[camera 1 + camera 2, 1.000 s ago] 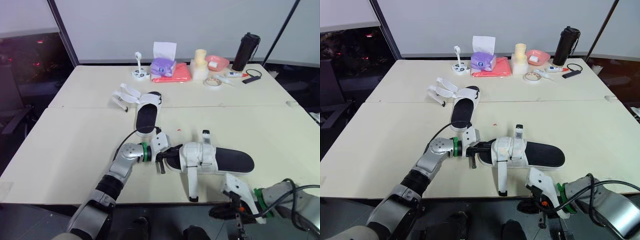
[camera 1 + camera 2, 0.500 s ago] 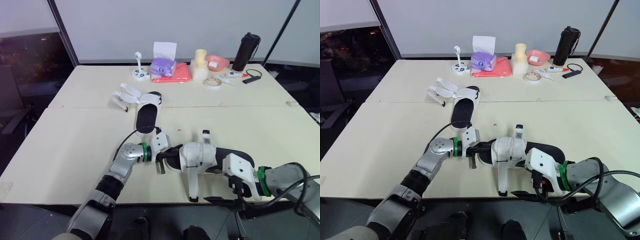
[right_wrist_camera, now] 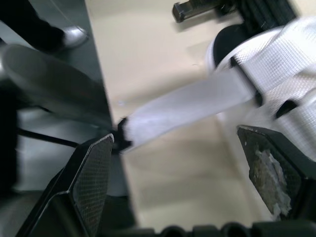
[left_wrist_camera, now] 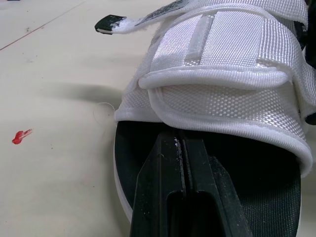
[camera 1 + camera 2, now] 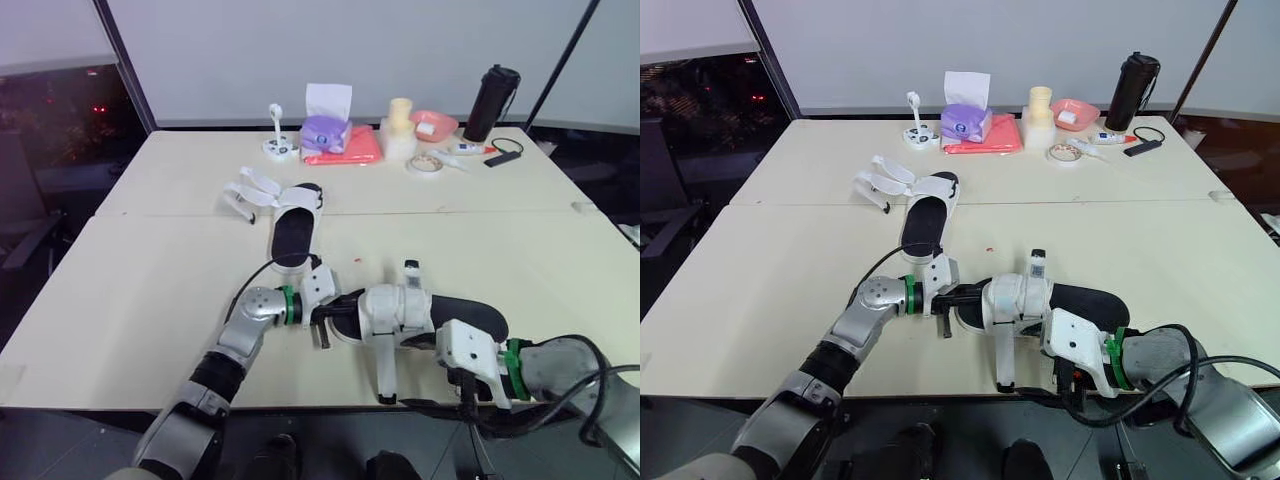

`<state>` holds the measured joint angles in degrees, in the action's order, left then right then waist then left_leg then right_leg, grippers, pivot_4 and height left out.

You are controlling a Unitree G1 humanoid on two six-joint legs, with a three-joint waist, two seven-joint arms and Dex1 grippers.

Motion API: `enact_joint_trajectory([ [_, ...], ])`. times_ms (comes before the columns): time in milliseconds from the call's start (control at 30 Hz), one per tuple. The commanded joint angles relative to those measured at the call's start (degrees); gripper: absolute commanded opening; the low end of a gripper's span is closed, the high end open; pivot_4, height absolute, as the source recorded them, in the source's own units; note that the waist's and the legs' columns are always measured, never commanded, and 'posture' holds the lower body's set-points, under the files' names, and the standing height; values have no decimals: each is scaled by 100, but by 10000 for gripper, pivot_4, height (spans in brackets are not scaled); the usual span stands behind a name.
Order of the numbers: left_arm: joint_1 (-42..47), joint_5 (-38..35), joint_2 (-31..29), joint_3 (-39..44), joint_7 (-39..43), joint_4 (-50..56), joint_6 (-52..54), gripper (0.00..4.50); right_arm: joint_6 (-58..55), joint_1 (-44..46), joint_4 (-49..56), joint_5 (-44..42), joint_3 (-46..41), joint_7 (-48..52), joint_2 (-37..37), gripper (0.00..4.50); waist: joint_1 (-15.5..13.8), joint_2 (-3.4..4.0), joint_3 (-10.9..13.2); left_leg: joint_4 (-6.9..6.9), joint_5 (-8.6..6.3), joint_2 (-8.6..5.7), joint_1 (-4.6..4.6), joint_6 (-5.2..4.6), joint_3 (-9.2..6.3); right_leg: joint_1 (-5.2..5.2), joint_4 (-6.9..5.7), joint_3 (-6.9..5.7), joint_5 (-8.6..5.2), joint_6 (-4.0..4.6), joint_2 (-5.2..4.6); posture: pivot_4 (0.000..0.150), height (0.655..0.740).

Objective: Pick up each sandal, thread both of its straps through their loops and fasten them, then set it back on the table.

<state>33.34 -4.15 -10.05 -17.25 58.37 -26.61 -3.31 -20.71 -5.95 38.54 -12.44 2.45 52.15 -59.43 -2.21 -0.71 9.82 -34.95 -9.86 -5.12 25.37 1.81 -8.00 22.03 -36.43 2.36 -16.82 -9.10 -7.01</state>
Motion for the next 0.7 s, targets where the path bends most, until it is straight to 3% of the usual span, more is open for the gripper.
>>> enact_joint_trajectory([
  [33,-161,149,-75,-196,101,-45,84,0,1179,-243,271,903,25,-38,-174,43182,-1,0,0,0,0,0,0,0,0,-1,0,0,0,0,0,1500,7344],
  [100,-126,157,-81,-190,112,-94,62,0,1672,-484,242,1267,21,-36,-231,43182,-1,0,0,-1,0,-1,-1,0,0,-2,0,0,0,0,0,1500,7344],
  [367,-87,167,-30,-223,98,-110,57,0,1136,-816,122,1026,-41,189,-74,43182,2,0,0,-7,0,0,-10,0,-3,-18,0,0,0,2,1,1500,7344],
  [533,-92,170,-30,-217,106,-111,63,0,-530,-535,133,-131,-312,510,3,43182,-5,-1,0,-6,0,1,-11,0,-7,-21,0,0,0,3,0,1500,7344],
  [700,-57,183,-8,-216,103,-157,52,0,-2436,-71,20,-1830,-401,736,215,43182,-3,-1,0,-7,0,1,-10,-2,-11,-22,1,0,1,3,0,1500,7344],
])
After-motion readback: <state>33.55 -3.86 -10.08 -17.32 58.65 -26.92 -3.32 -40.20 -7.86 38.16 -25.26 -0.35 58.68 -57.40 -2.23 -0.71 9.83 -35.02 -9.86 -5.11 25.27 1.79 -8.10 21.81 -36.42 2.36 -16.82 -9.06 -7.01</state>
